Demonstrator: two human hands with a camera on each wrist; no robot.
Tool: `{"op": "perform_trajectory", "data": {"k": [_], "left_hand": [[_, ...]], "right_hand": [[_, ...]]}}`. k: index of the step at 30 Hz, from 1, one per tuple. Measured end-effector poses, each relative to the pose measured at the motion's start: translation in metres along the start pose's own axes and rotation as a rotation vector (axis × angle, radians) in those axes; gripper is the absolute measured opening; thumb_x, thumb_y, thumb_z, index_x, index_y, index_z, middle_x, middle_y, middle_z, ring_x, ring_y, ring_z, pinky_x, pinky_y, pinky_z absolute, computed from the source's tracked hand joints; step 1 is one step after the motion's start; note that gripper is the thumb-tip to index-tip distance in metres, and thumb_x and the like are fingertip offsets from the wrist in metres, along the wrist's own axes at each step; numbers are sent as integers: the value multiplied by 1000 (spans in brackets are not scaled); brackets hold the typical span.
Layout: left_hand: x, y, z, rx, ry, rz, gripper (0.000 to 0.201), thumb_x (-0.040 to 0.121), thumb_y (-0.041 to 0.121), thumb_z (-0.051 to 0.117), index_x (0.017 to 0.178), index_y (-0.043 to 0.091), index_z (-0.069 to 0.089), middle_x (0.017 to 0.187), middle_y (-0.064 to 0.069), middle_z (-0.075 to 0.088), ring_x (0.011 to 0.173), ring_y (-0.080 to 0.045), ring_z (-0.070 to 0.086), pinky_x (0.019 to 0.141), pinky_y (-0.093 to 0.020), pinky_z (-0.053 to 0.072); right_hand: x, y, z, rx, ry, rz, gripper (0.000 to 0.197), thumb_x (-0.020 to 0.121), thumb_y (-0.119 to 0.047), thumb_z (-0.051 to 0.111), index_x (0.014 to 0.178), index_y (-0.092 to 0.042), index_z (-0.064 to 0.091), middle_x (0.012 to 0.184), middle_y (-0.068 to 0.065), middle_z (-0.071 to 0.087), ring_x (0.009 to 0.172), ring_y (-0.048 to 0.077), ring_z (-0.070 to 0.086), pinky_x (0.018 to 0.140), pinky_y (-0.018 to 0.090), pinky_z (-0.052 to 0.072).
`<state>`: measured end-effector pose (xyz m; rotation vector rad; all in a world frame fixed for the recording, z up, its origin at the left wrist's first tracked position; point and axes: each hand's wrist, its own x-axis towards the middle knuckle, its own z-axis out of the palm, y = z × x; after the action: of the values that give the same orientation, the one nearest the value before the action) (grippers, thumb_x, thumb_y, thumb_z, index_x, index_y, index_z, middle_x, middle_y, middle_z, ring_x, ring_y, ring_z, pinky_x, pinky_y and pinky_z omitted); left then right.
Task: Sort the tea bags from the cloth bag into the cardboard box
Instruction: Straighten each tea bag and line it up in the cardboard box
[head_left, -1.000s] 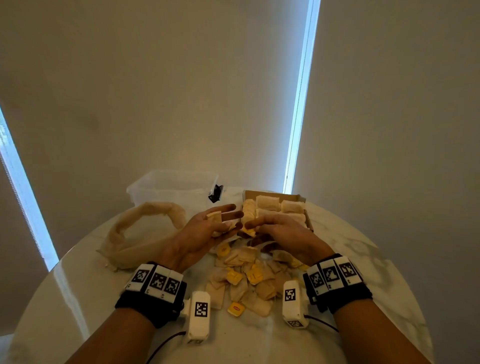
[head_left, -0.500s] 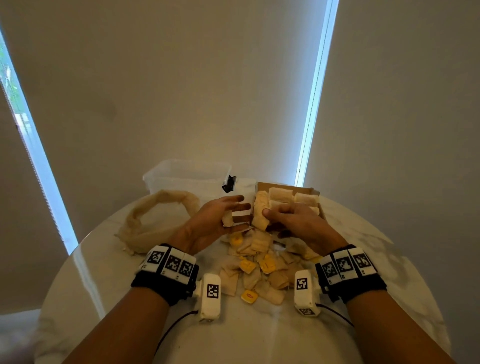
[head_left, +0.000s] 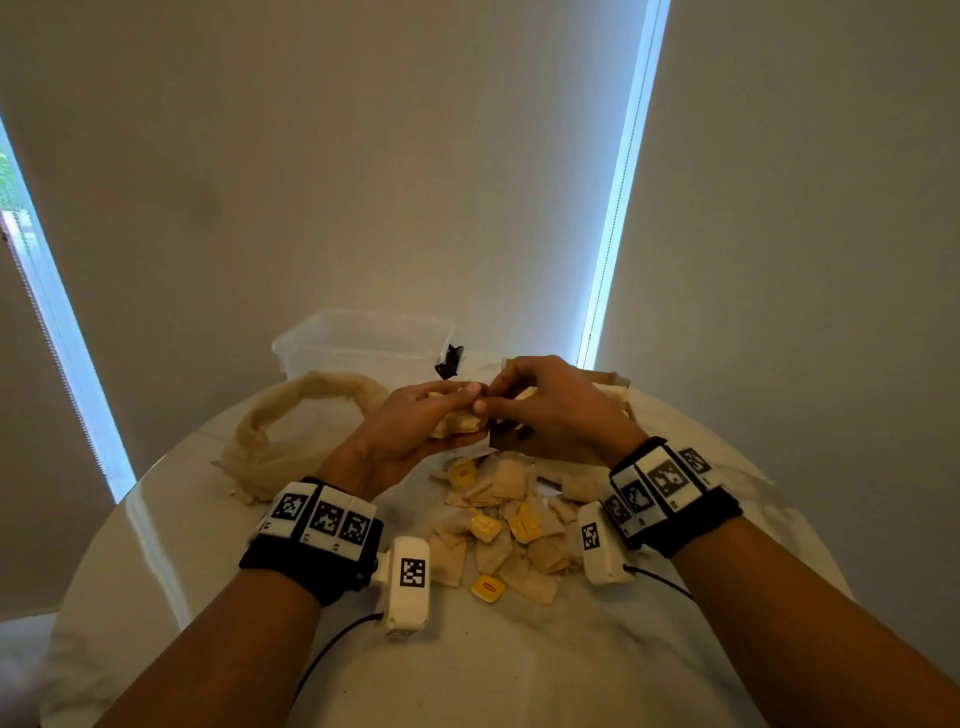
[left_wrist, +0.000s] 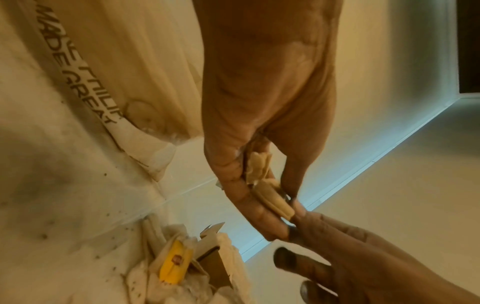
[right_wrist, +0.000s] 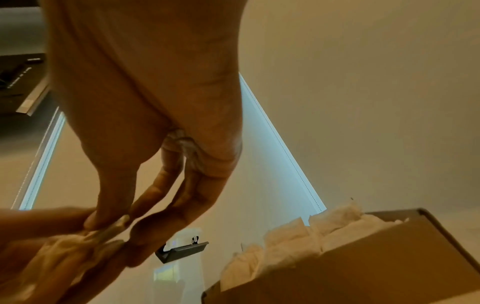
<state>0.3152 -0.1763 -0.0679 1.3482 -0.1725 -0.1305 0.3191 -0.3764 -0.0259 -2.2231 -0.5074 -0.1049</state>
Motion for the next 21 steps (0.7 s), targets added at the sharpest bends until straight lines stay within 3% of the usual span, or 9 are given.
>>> {"op": "perform_trajectory", "data": {"k": [3, 7, 11, 14, 17, 19, 21], "left_hand": [[2, 1, -5, -5, 96, 57, 24, 101, 12, 69, 123, 5, 73, 119, -18, 76, 107, -30, 76, 83, -34, 65], [4, 2, -5, 40, 120, 59, 23, 104, 8, 64, 124, 13, 73, 118, -12, 78, 109, -29, 76, 82, -36, 65], [3, -1, -3, 99, 90, 8, 22, 105, 12, 63, 123, 13, 75, 119, -13, 76, 112, -30, 73, 91, -44, 64], [2, -3, 0, 124, 78, -14, 21, 103, 14, 66, 121, 11, 76, 120, -13, 76, 112, -30, 73, 89, -43, 64], [1, -4, 0, 130, 91, -23, 21, 102, 16, 68, 121, 10, 75, 118, -14, 76, 111, -31, 73, 91, -46, 64], [1, -4, -1, 125, 100, -17, 20, 103, 16, 67, 121, 10, 75, 115, -13, 77, 108, -29, 74, 93, -47, 63], [1, -4, -3, 143, 109, -14, 19, 103, 18, 68, 118, 13, 76, 112, -9, 79, 109, -28, 74, 93, -45, 63]], "right_hand": [[-2, -1, -5, -195, -23, 2, 21, 88, -41, 85, 100, -26, 77, 97, -10, 75, 83, 8, 73, 72, 25, 60], [-1, 0, 15, -601, -372, 61, 23, 91, -36, 82, 110, -23, 80, 105, -7, 76, 94, 11, 70, 88, 27, 59], [8, 3, 37, -822, -445, 75, 30, 88, -44, 83, 103, -19, 76, 100, -2, 74, 95, 18, 69, 90, 37, 62], [12, -2, 41, -895, -459, 45, 22, 90, -41, 80, 93, -22, 70, 94, 0, 72, 92, 21, 70, 85, 35, 63], [14, -5, 35, -880, -493, 68, 29, 91, -42, 78, 103, -16, 78, 97, 1, 75, 93, 20, 70, 83, 32, 61], [15, -5, 21, -785, -499, 112, 28, 95, -41, 75, 108, -17, 79, 100, -2, 77, 93, 15, 71, 83, 28, 59], [11, -6, 2, -646, -488, 136, 23, 98, -40, 72, 107, -20, 80, 93, -9, 76, 81, 4, 69, 76, 20, 54]]}}
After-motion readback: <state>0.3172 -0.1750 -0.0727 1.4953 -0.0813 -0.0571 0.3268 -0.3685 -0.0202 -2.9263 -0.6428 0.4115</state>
